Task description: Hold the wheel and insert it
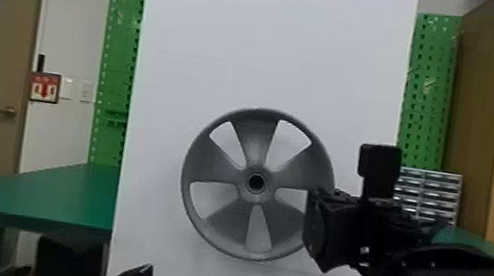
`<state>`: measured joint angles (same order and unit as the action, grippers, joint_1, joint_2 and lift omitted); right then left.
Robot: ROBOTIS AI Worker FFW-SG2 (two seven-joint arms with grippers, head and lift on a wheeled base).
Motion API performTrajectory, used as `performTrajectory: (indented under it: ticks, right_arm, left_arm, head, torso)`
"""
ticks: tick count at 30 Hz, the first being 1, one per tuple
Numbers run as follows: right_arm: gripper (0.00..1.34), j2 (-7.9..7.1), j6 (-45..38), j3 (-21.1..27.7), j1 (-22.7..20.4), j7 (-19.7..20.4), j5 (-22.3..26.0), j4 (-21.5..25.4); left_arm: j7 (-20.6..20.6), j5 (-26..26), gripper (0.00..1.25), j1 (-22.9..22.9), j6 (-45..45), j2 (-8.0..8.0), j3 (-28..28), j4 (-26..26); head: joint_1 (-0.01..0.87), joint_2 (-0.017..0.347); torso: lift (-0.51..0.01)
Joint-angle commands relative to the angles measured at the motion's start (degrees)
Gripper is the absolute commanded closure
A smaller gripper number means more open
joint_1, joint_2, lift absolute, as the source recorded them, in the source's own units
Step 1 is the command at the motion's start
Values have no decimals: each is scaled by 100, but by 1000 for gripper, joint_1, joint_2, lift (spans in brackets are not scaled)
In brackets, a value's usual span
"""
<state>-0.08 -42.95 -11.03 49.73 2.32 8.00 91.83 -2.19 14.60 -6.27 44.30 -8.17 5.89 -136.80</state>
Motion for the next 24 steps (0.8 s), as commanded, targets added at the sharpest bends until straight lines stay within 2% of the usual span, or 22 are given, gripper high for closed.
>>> performTrajectory:
  ticks: [1,24]
  right_arm:
    - [1167,13,103,31,10,5,-45,-121]
    - [1167,13,305,207,256,23,-212,-754]
  left_arm:
    - [-1,-1,575,3,-1,0,0,-5]
    - [-1,-28,562,-14,-1,0,27,4]
  head:
    - [5,112]
    - [5,112]
  torso:
    - [-478]
    - [-478]
